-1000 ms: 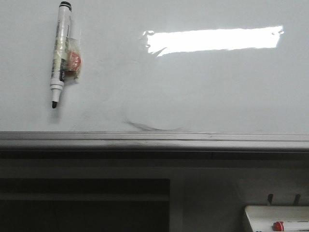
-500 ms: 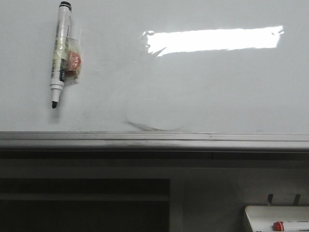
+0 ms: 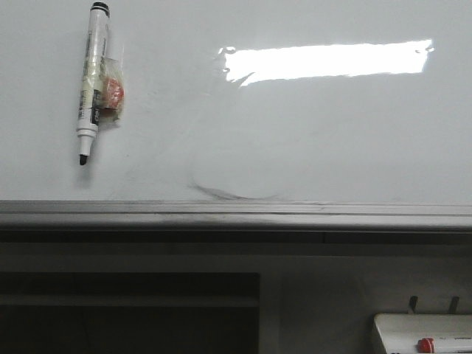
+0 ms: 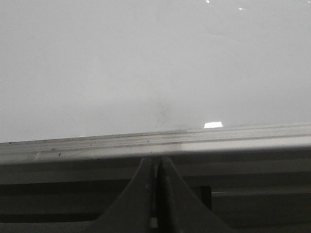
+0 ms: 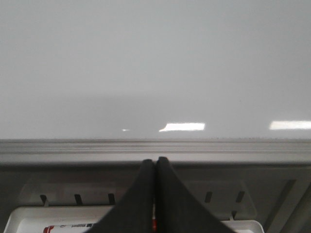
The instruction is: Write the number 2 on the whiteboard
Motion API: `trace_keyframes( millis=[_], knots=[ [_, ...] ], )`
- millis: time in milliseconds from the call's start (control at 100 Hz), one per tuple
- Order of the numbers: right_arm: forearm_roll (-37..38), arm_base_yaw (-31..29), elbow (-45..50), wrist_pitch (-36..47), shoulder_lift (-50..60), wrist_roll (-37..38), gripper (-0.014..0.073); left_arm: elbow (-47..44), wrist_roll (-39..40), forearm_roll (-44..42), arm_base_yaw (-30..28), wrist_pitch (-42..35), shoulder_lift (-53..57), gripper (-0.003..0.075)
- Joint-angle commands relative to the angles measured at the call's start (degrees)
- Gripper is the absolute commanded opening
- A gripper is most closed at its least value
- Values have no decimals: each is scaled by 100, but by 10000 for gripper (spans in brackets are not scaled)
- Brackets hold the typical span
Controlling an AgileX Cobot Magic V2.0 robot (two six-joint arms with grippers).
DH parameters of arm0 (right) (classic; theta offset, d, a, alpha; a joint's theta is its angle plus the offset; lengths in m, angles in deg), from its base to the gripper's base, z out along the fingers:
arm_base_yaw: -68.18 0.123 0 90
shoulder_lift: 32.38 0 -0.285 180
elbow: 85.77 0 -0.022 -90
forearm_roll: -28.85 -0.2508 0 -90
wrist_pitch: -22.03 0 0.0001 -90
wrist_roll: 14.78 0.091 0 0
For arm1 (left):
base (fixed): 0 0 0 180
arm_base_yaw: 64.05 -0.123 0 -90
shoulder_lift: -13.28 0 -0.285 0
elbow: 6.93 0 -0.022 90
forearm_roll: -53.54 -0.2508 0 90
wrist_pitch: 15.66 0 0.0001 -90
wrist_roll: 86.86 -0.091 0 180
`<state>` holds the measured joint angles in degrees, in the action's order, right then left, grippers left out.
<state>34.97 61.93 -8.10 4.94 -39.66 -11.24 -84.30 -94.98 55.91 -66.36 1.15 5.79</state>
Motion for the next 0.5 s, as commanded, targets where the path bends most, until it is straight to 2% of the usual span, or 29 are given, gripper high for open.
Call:
trace_keyframes(
  millis=[0,140,260,370,490],
  knots=[
    [-8,-26,133,951,141,-47,-71,-163,36,228,15,-993,153,-19],
    [-8,-26,133,2272,141,-47,-71,-163,36,301,15,-1798,153,-19],
    [-8,-26,133,2934,141,-47,-71,-163,36,301,15,-1938,153,-19],
    [-8,-26,133,3274,141,-47,-71,-163,36,301,15,-1938,153,-19],
    [-8,-26,133,3022,141,-47,-71,-163,48,316,15,-2298,153,-19]
  ],
)
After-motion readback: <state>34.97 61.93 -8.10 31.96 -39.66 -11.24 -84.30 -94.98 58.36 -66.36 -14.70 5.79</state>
